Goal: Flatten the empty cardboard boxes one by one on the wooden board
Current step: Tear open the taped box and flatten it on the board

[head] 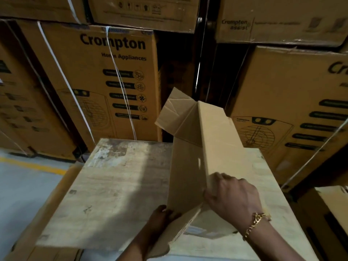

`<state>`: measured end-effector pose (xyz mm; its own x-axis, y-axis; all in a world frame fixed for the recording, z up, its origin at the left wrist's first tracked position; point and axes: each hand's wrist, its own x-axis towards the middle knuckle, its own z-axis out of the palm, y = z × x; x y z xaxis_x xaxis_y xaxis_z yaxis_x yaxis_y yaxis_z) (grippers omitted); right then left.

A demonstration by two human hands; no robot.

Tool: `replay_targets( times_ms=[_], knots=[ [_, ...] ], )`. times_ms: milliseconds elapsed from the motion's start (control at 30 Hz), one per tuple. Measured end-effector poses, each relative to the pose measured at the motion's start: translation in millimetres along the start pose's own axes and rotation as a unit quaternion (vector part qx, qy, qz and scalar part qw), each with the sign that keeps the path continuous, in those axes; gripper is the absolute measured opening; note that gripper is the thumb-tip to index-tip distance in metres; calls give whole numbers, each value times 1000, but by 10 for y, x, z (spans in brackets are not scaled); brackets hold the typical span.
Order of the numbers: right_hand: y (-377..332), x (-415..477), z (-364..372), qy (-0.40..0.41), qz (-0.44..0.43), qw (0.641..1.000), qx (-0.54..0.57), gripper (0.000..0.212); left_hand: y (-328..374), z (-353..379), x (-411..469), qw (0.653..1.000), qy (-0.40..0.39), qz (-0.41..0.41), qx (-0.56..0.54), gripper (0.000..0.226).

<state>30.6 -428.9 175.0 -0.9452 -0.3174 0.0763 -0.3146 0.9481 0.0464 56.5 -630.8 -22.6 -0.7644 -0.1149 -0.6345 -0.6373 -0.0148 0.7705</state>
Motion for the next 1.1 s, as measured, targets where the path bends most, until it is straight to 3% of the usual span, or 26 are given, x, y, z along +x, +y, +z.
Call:
replay_targets(
  times_ms=[133,233,367,433,533,600,633,700,767,833,933,1000,1033,1100],
  knots=[
    [-113,59,11,31,-11,999,9,43,172,-217,63,997,-7,44,62,62],
    [-229,94,19,39,-20,999,16,40,582,-194,-138,997,-45,53,26,39],
    [-398,124,54,50,-33,995,79,45,955,-33,-242,992,-78,102,-18,29],
    [-310,133,77,62,-3,982,180,42,961,-1,-214,990,-71,117,-30,34],
    [95,136,283,92,111,931,336,38,911,-55,-118,991,-27,128,-34,83],
    [383,93,561,65,200,889,407,61,852,-61,-24,989,25,141,-37,110],
    [482,62,700,25,238,862,446,74,865,-26,-73,988,45,141,-34,111],
    [550,-19,918,-59,274,793,541,94,887,59,-182,983,107,152,4,89],
    [477,-103,964,-110,256,727,627,93,890,135,-255,970,176,160,47,79],
    [413,-141,935,-117,225,703,664,83,933,163,-298,960,217,173,46,74],
    [438,-147,876,-79,208,685,694,100,1060,168,-331,958,208,197,10,62],
    [470,-144,743,-32,183,691,699,96,1143,142,-386,956,177,229,-52,51],
    [474,-131,659,-16,162,703,693,88,1161,112,-408,956,151,236,-92,46],
    [439,-75,515,-6,116,760,639,83,1106,36,-382,962,86,202,-162,45]
  ],
)
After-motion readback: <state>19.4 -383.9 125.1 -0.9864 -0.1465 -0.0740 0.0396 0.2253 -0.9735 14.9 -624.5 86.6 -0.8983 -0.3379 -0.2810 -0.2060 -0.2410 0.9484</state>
